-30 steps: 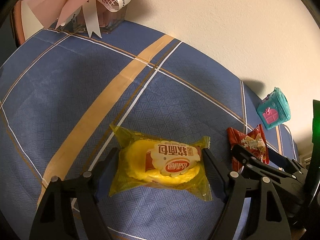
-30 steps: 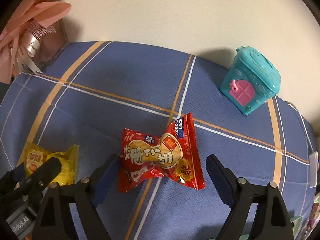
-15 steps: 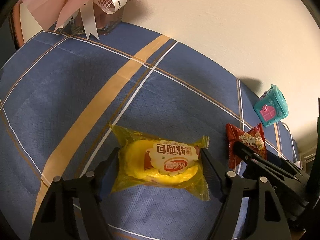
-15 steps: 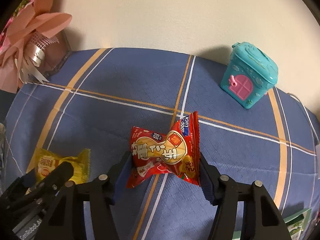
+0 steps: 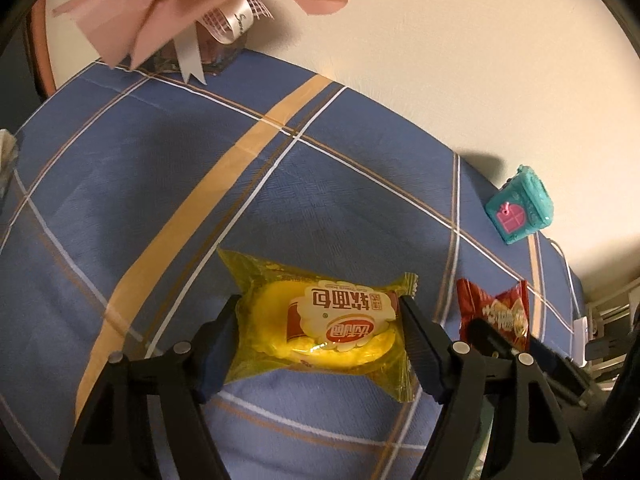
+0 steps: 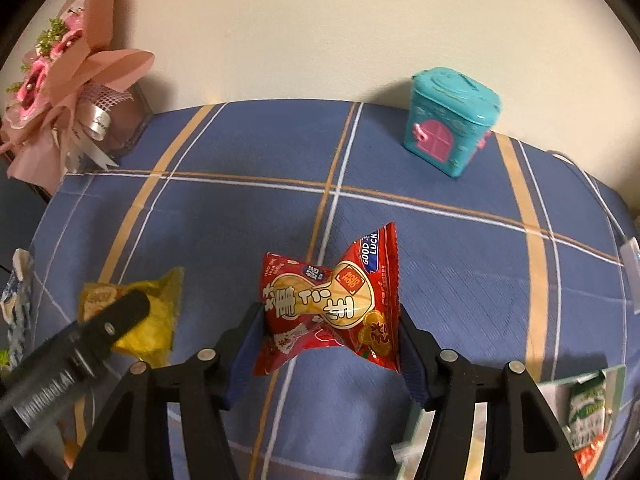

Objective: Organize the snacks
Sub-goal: 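Grasp the yellow wrapped cake with the left tool while the right tool grasps the red candy packet, then carry both packets over the white tray and open both tools to drop them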

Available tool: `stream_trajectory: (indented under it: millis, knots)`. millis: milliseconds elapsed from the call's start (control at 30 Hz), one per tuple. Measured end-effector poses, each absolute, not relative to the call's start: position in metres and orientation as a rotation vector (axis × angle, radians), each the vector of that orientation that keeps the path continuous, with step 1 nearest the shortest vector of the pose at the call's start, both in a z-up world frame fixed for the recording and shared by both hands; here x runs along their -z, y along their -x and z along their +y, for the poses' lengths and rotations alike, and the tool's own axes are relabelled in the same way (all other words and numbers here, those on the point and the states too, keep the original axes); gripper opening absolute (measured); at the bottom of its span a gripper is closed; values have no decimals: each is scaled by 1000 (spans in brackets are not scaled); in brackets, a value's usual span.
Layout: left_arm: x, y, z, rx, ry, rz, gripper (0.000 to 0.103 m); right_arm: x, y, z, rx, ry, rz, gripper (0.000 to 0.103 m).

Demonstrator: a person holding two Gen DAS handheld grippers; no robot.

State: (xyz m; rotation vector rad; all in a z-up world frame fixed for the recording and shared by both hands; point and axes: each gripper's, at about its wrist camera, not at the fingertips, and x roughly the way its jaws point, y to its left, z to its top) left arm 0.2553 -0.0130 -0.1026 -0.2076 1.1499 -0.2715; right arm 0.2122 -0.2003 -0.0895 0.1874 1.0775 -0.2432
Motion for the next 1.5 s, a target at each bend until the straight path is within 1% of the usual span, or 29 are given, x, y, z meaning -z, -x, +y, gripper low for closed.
stream_trajectory:
  millis: [167,467,933,1133,1300,1500]
  knots:
    - [71,-237,-11,265,203,1140,76,77,-183,-202,249,-218,1075,65]
    - [31,-194,-13,289,215,1119,77,54,-124,-199,295,-279,1040,65]
    - [27,-134,-16,314,188,1135,77,41,-44,-194,384,-310,1021,65]
    - [16,-117,-17,338,183,1105,77,26,-15,-191,409,-329,988,65]
    - [15,-100,-31,385,156,1117,77,22,2,-190,410,-338,982,65]
    - [3,-85,-49,426,116,1080,77,20,22,-200,427,-365,986,65]
